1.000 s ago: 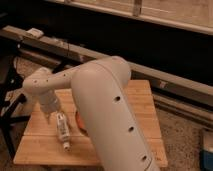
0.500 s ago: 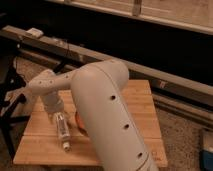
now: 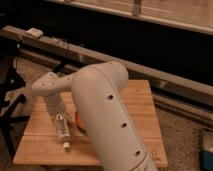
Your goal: Place the bottle in the ceramic bowl
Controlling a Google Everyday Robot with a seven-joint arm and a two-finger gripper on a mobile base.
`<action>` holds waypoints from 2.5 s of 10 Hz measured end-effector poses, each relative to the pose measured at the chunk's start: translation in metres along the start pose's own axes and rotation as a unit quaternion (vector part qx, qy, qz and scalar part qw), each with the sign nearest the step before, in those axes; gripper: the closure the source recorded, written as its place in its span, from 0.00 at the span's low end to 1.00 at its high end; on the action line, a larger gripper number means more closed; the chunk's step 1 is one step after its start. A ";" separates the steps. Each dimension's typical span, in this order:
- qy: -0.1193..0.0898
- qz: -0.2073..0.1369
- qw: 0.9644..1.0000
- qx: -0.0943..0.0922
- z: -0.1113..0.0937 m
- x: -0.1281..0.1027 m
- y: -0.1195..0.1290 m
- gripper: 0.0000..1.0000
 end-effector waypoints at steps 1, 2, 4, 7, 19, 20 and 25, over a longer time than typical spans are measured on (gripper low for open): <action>0.005 -0.007 1.000 0.002 0.006 0.000 0.005 0.39; 0.009 -0.012 1.000 0.004 0.010 0.001 0.008 0.45; 0.014 -0.027 0.999 0.012 0.013 0.005 0.014 0.66; 0.001 -0.037 0.999 0.013 -0.017 0.014 0.013 0.96; -0.052 0.119 0.991 -0.019 -0.101 0.032 -0.169 0.97; -0.055 0.130 0.990 -0.021 -0.101 0.028 -0.175 0.88; -0.053 0.140 0.989 -0.014 -0.094 0.012 -0.181 0.38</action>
